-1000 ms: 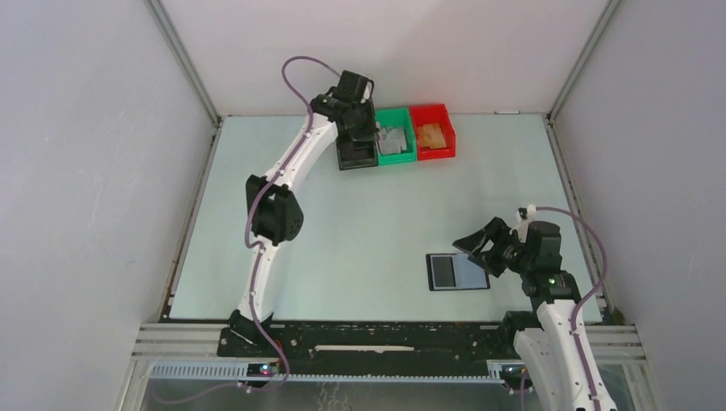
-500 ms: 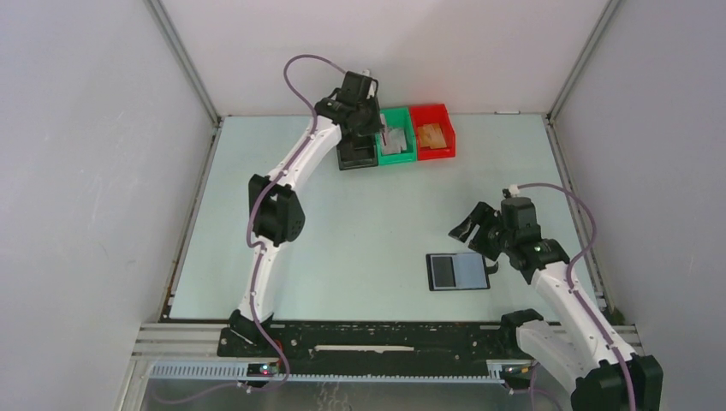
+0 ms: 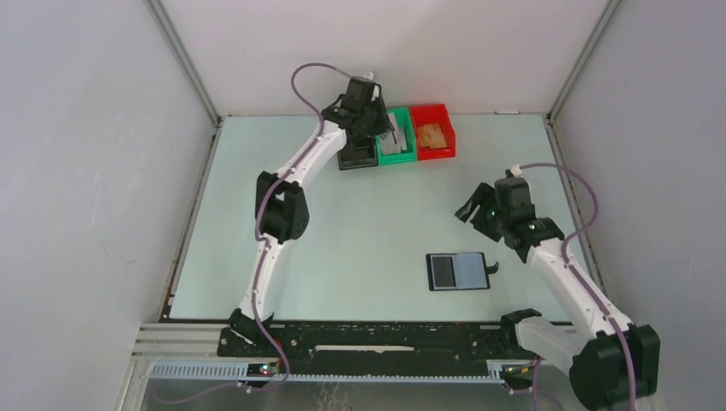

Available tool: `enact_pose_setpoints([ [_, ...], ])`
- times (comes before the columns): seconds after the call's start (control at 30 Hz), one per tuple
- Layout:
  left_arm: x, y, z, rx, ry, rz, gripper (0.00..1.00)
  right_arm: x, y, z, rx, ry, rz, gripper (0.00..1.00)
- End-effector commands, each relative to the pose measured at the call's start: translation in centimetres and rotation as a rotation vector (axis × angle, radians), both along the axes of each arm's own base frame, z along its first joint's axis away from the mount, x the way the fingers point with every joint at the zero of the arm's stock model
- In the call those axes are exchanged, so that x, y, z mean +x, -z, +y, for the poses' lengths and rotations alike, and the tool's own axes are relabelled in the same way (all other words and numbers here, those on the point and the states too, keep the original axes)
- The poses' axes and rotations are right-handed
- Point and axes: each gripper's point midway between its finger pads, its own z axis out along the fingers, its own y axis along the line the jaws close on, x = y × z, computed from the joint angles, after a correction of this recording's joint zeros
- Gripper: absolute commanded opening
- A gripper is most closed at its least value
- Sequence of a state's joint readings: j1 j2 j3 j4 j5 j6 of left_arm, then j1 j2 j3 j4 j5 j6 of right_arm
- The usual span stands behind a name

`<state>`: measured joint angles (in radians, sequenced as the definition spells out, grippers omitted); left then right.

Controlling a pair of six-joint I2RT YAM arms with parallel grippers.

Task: Take the credit cards out of the card holder
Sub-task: Move the storage box to the center of the board.

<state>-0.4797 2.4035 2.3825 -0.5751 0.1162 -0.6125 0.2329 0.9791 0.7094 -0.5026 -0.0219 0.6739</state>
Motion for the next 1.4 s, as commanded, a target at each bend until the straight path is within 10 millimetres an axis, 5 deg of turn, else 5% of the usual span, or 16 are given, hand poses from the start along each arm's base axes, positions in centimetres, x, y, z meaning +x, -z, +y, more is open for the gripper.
enact_pose_setpoints([
  [0.0,-1.3,-2.7,-0.4,-0.075,0.055,-0.018,0.00,5.9,-4.2,-1.8,-0.101,0.092,-0.137,0.74],
  [0.2,-5.2,-5.6,0.8,-0.065,0.135,-0.037,0.00,15.1,-4.2,-3.3,-0.134,0.107,-0.096,0.74],
  [0.43,-9.6,-7.4,1.7,-0.074,0.212,-0.003,0.00,26.1,-4.6,-1.8,-0.174,-0.003,-0.136,0.76],
  [0.6,-12.2,-7.9,2.4,-0.077,0.257,0.008,0.00,31.3,-2.0,-1.3,-0.228,-0.060,-0.123,0.78],
  [1.0,-14.2,-7.7,2.9,-0.077,0.295,0.031,0.00,36.7,2.1,-0.9,-0.274,-0.144,-0.122,0.76],
  [1.37,-14.4,-7.1,2.5,-0.088,0.311,0.053,0.00,36.4,3.0,-0.2,-0.294,-0.192,-0.106,0.42],
])
